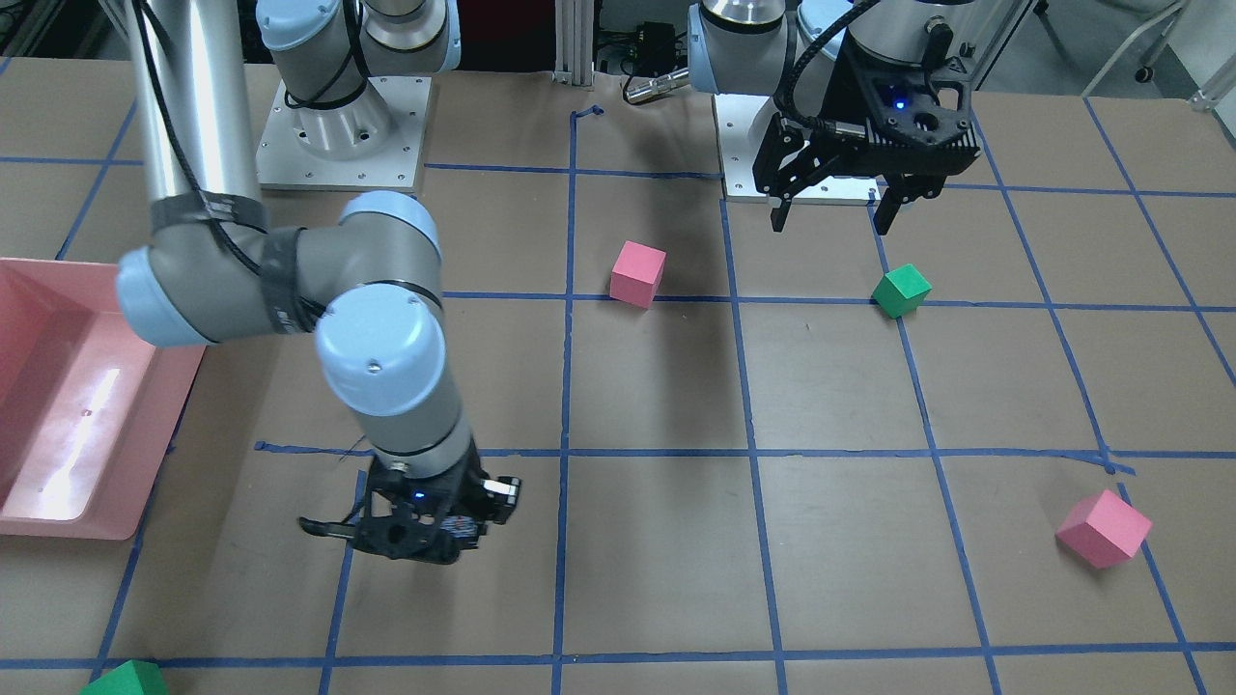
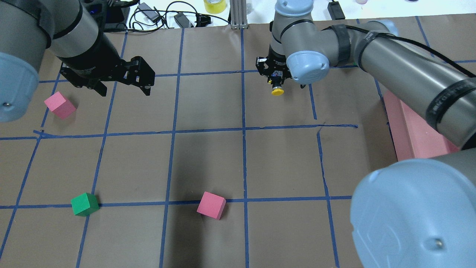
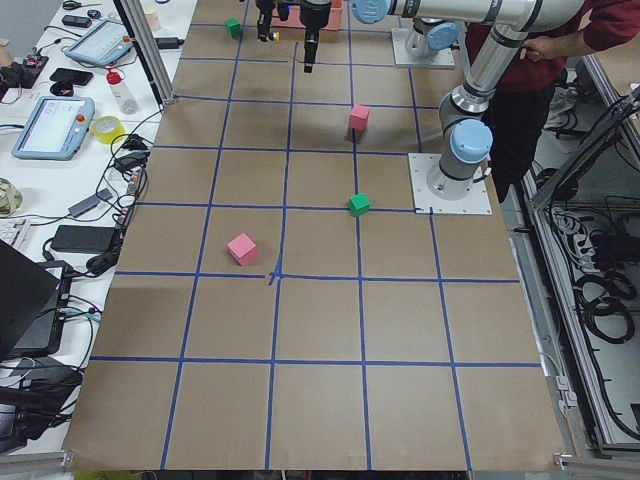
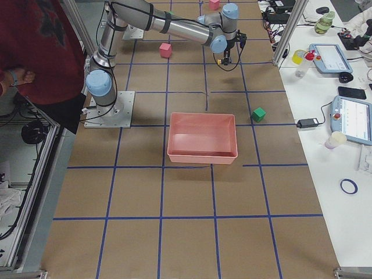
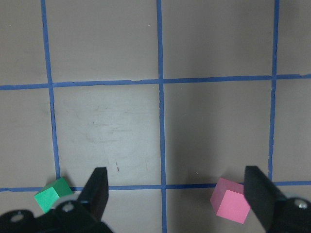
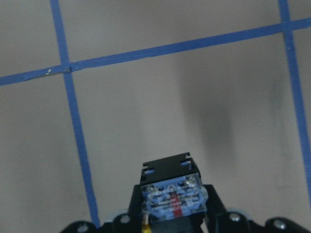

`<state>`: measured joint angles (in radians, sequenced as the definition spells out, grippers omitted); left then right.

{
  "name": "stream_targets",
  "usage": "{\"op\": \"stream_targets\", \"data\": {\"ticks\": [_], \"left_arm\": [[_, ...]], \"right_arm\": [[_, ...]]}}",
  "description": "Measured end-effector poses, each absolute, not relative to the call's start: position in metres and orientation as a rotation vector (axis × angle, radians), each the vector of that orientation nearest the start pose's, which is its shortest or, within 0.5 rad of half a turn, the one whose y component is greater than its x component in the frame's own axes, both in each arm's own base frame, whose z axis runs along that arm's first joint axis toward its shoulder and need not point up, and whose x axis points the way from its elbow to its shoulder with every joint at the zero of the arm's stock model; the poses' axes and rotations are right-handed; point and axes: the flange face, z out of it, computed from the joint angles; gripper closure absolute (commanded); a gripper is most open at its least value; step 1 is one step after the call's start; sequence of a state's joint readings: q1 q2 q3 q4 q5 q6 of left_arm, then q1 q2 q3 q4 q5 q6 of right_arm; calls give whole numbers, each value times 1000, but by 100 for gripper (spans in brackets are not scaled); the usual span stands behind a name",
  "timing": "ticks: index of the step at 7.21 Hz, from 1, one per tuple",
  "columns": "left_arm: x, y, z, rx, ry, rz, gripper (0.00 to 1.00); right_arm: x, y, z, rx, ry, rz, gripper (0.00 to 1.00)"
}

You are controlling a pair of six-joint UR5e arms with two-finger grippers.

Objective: Align button upright
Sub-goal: 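Lift the switch out of the bin and carry it toward the table center, then lower the switch onto the table and open the right gripper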

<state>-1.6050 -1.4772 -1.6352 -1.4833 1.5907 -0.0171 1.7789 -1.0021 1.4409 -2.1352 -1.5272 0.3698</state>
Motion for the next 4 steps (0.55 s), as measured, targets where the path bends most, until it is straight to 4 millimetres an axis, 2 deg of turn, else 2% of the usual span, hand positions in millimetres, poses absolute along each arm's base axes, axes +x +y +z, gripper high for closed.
{"op": "stream_targets", "data": {"ticks": [3, 4], "left_arm": [[-147, -458, 510, 24, 3119, -183, 0], [-147, -458, 510, 23, 3119, -183, 0]], "right_arm": [[343, -656, 228, 240, 2961, -159, 100], [356, -655, 215, 251, 2954, -151, 96]]}}
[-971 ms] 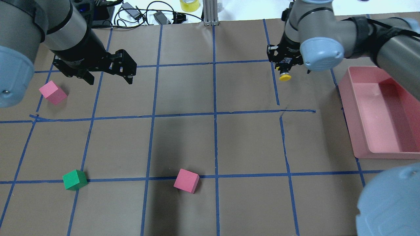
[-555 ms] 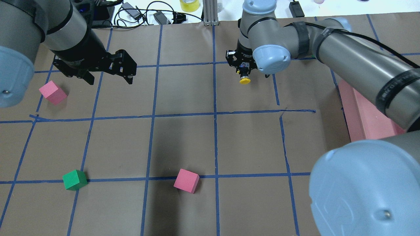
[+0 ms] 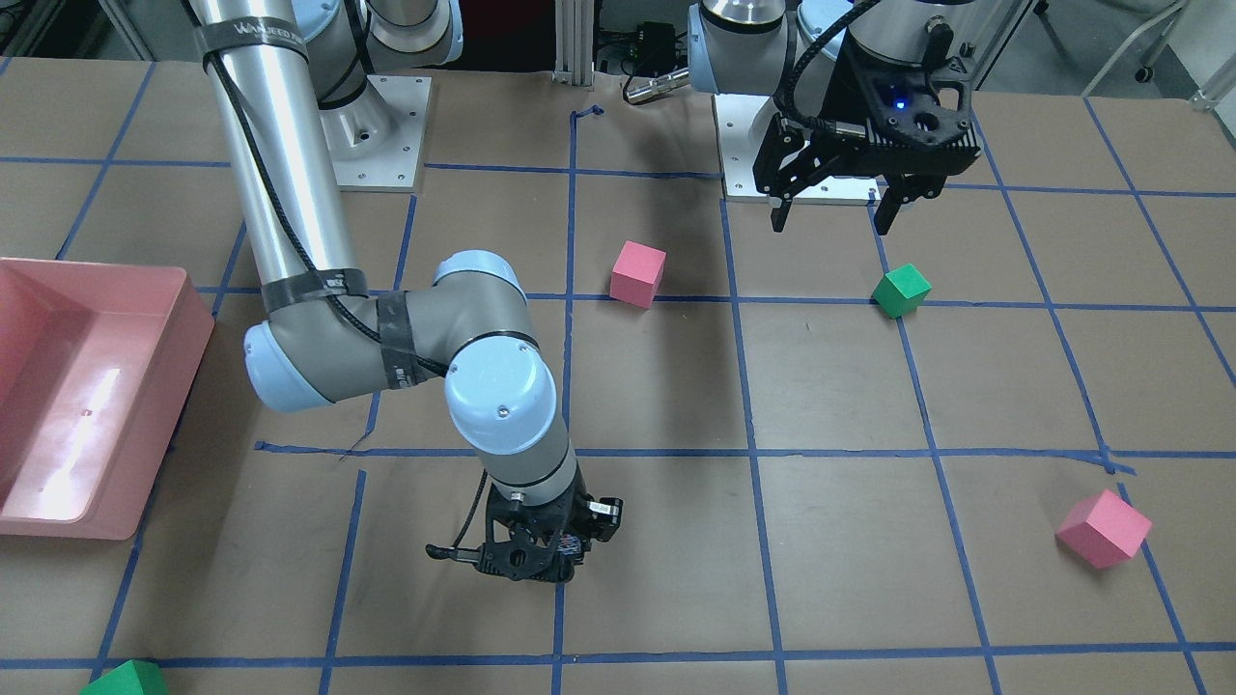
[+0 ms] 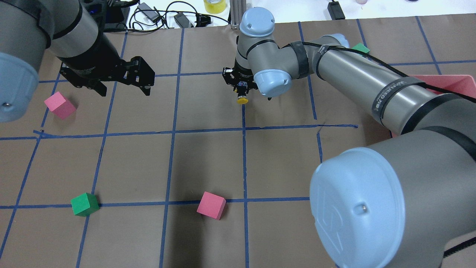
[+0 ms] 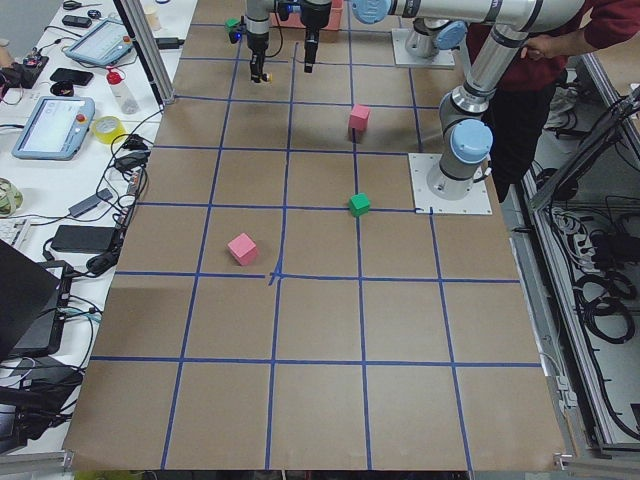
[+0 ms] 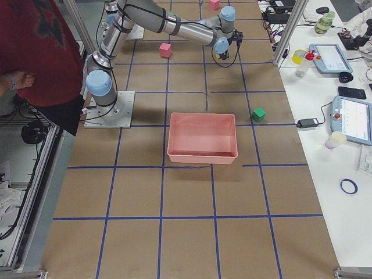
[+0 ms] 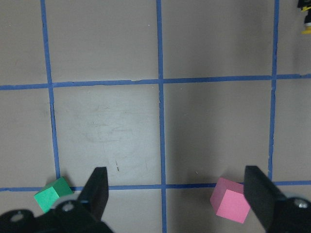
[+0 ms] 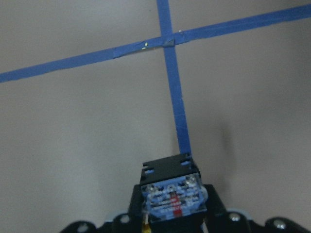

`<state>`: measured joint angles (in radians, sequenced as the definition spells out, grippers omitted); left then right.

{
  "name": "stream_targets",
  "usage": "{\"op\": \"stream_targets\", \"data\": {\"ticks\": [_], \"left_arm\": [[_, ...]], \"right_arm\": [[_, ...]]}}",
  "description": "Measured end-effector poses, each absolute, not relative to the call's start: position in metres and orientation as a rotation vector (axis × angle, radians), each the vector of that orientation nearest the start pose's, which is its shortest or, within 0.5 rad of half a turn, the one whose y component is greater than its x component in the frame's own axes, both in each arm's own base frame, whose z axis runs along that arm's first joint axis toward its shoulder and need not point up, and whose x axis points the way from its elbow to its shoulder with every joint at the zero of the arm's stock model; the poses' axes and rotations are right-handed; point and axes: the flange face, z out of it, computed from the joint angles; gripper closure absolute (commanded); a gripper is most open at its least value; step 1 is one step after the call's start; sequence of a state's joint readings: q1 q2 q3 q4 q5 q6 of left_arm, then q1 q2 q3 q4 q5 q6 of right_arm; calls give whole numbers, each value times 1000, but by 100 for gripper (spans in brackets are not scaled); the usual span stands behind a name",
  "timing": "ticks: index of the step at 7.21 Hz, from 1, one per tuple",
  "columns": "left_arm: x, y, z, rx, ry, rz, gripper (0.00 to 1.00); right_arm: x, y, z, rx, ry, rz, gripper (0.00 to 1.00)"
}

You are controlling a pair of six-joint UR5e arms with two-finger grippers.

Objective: Align button upright
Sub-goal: 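Lower the switch onto the table and open the right gripper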

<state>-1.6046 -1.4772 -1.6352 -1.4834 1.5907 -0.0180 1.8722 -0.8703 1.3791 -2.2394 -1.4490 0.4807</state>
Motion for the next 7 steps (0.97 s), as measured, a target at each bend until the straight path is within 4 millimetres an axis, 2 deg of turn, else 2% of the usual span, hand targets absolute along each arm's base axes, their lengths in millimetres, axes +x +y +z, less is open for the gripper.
{"op": "stream_targets", "data": {"ticks": [1, 2, 3, 4, 7], "left_arm": [[-147, -458, 510, 23, 3119, -183, 0], [-147, -458, 510, 23, 3119, -184, 0], [-147, -457, 510, 24, 3119, -182, 0], [-147, -455, 507, 25, 3120, -176, 0], [-147, -451, 504, 25, 3120, -178, 0]], "right_arm": [[361, -652, 204, 257, 2956, -134, 69], [363, -647, 195, 260, 2961, -113, 1], [362, -642, 189, 262, 2965, -99, 0], [361, -638, 192, 262, 2961, -107, 0], [351, -631, 252, 275, 2946, -184, 0]]}}
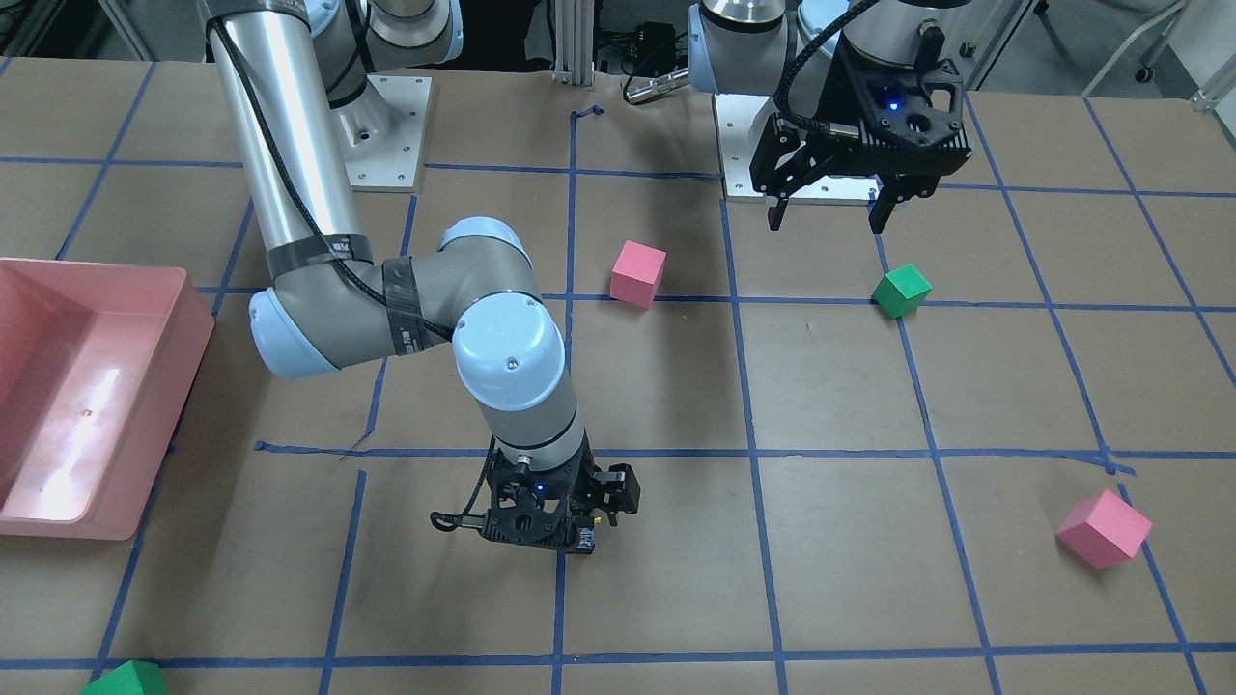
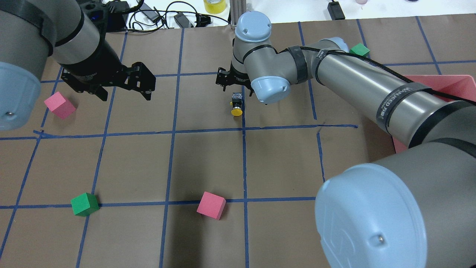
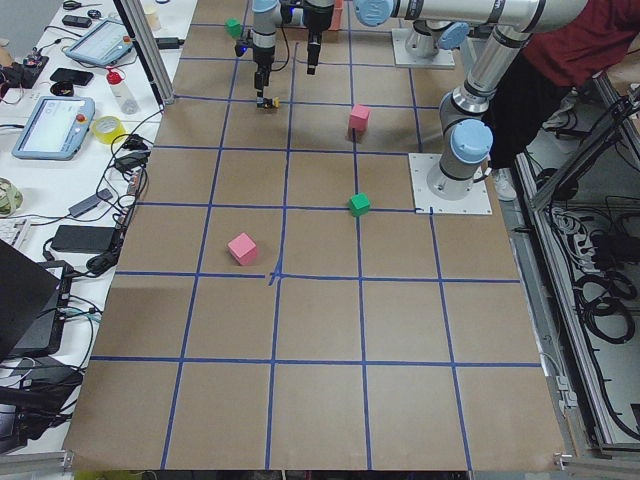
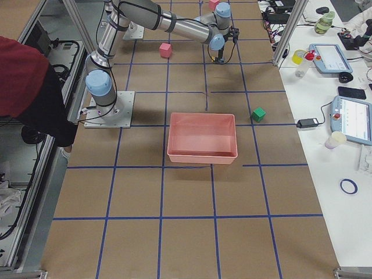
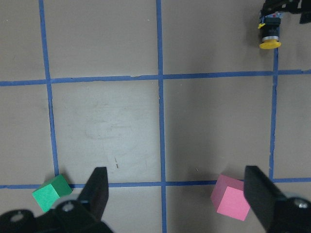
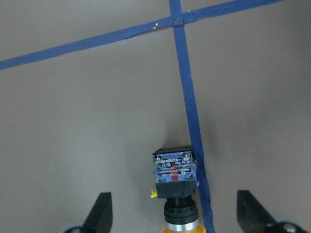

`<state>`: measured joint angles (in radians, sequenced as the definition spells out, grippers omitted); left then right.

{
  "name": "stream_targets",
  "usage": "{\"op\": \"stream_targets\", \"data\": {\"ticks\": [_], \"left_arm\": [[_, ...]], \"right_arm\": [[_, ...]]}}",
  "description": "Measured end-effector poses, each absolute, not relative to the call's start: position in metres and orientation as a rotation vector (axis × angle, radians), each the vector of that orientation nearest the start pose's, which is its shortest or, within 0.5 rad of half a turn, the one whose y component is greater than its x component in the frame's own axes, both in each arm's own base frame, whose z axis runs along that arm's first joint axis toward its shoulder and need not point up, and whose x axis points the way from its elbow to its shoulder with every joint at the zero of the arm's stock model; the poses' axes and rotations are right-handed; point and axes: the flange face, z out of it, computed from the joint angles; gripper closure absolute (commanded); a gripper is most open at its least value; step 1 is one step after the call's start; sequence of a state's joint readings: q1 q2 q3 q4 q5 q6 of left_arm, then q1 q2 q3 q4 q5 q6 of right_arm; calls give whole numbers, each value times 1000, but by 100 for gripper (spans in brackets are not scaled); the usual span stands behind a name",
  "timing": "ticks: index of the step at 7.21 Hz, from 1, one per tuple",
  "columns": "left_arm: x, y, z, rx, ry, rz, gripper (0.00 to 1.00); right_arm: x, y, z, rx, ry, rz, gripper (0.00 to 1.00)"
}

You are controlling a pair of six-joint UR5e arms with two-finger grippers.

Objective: Align button upright
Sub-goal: 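Lower the switch onto the table and open the right gripper, then raise the right gripper and withdraw it toward the bin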

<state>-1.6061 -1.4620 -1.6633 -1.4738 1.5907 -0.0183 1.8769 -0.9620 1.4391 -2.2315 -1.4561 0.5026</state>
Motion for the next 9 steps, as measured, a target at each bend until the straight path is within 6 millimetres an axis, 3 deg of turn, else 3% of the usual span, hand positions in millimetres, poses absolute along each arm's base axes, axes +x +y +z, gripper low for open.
{"op": "stream_targets", "data": {"ticks": [1, 2, 4, 6, 7, 9], "left_arm": [[-147, -451, 503, 25, 3120, -178, 0], [-147, -451, 503, 26, 3119, -178, 0], [-147, -451, 504, 26, 3119, -179, 0], [-147, -451, 503, 24, 3119, -178, 0], [-147, -451, 503, 24, 3119, -177, 0], [-147, -451, 503, 24, 3119, -178, 0]], "right_arm": [[334, -631, 273, 307, 2952, -179, 0], [301, -634, 295, 359, 2960, -163, 0], [216, -634, 341, 420, 2984, -103, 0], [151, -609, 383, 404, 3008, -12, 0], [131, -593, 401, 375, 3017, 34, 0], [117, -564, 432, 361, 3030, 85, 0]]}}
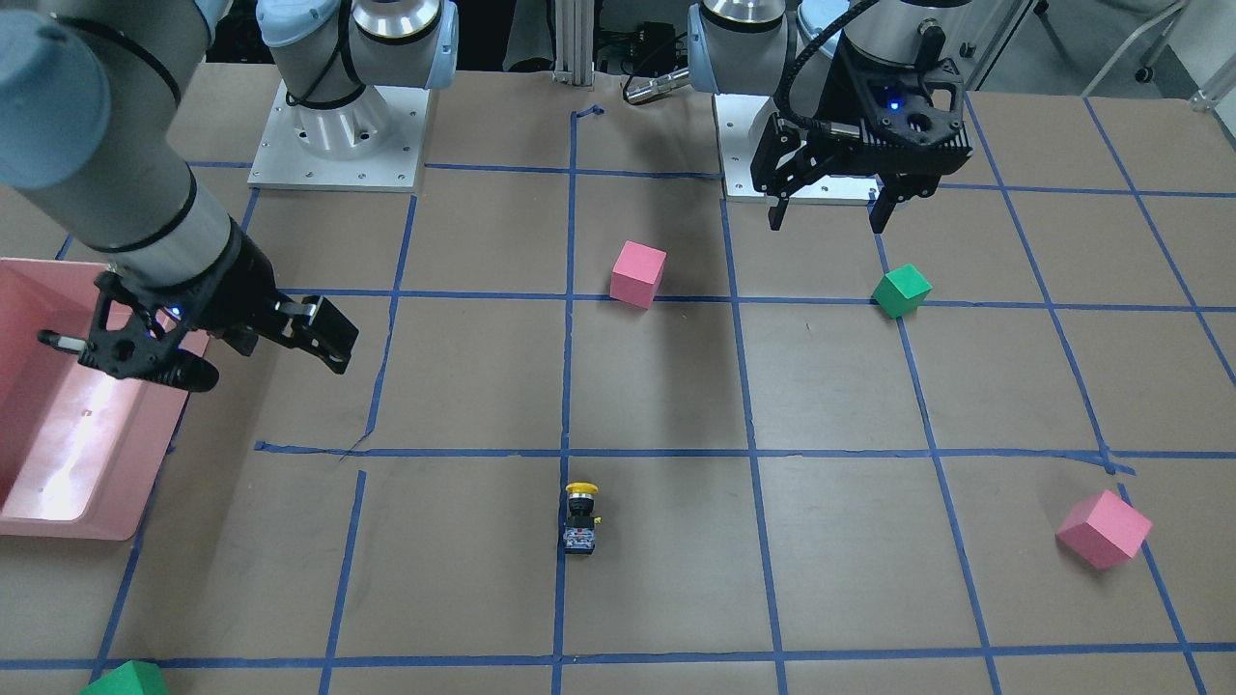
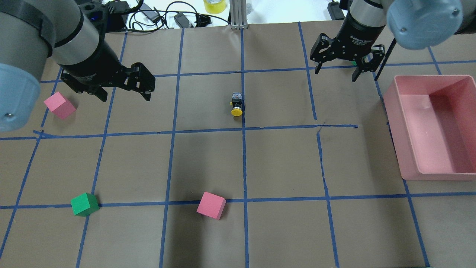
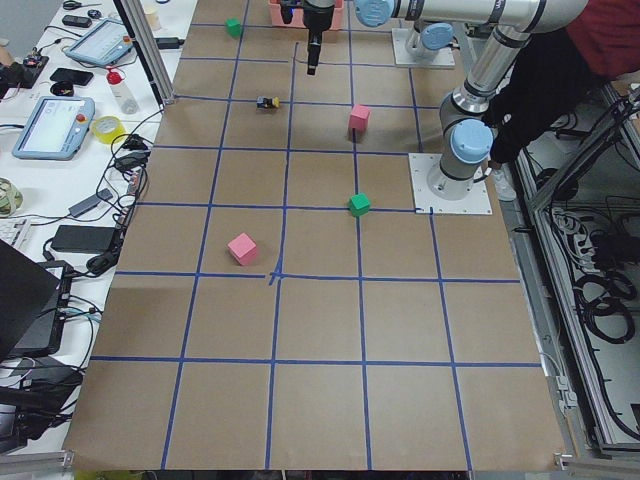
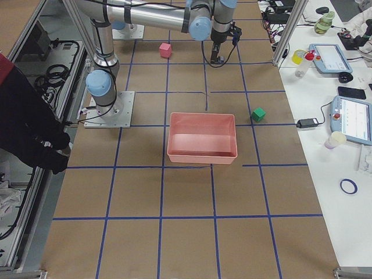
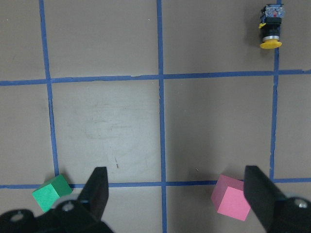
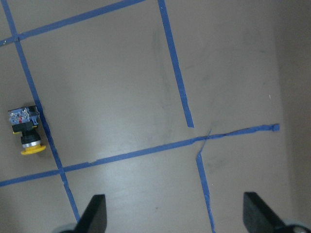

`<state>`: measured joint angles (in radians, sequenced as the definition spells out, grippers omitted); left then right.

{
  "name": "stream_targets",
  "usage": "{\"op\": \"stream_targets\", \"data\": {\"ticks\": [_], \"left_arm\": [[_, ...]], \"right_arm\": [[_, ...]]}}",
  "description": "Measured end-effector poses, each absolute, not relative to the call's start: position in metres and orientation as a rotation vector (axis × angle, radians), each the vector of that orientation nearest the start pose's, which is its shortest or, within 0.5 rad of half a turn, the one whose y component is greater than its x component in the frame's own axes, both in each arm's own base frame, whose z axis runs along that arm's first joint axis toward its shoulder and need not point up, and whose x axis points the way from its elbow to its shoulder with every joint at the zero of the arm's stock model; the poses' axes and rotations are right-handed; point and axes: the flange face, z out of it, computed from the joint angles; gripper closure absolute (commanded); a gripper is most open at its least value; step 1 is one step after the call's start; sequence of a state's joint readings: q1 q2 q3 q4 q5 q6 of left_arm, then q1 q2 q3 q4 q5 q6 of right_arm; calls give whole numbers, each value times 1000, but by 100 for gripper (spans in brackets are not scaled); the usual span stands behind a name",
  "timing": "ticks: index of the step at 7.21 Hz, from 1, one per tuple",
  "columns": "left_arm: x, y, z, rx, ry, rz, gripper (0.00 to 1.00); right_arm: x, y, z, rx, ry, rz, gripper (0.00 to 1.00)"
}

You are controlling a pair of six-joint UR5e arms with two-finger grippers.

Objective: Align button upright
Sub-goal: 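Raise the right gripper and withdraw it toward the bin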

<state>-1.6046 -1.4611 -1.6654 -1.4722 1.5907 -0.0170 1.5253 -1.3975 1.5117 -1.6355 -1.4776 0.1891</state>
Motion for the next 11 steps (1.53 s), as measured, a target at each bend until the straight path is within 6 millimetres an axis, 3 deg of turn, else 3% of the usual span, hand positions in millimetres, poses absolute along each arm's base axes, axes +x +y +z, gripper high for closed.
{"op": "stream_targets", "data": {"ticks": [3, 11], "left_arm": [[-147, -452, 503, 24, 3119, -178, 0], [-147, -452, 503, 24, 3119, -177, 0]], "right_arm": [[114, -532, 465, 353, 3058, 111, 0], [110, -524, 466, 351, 3098, 152, 0]]}}
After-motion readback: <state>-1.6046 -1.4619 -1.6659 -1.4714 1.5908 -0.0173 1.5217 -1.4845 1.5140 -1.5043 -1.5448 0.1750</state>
